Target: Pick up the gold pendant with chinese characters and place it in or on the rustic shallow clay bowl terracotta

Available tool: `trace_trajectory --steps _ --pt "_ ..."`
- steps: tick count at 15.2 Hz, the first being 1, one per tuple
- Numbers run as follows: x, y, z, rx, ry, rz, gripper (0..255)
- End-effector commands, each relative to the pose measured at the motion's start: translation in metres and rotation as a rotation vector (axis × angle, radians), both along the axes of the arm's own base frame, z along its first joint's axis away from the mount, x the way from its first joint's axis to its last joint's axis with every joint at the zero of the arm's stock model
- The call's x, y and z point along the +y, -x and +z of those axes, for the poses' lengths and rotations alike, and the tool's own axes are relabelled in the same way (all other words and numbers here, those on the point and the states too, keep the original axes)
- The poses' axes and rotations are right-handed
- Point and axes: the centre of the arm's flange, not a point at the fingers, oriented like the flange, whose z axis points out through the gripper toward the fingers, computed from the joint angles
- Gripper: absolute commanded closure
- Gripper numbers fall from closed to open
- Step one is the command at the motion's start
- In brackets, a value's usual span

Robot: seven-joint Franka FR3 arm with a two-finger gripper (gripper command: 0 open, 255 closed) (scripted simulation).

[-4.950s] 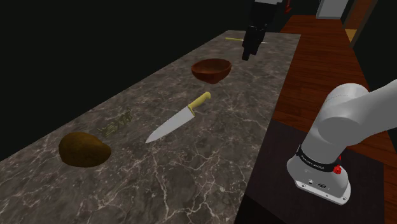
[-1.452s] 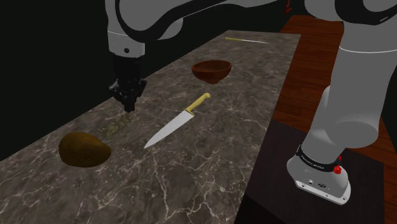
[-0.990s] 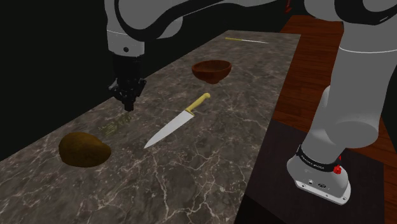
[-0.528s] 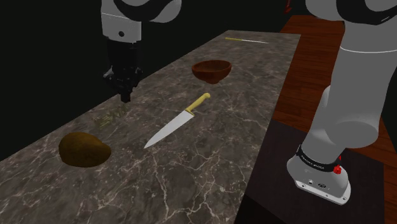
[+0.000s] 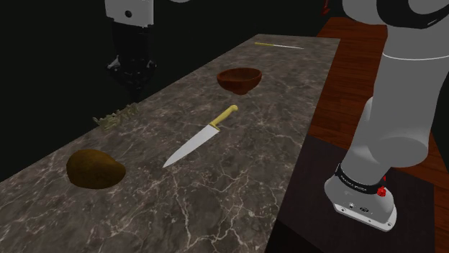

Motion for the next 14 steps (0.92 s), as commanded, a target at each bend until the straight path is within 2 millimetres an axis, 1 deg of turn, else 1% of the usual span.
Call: trace_trajectory --steps 1,12,13,14 --pt "0.0 0.0 0.01 0.0 0.0 0.0 255" --pt "0.0 0.0 0.068 0.0 0.0 0.0 255" --pt "0.0 0.0 0.07 0.0 0.0 0.0 255" --pt "-0.013 0.002 0.071 0.0 0.0 0.0 255"
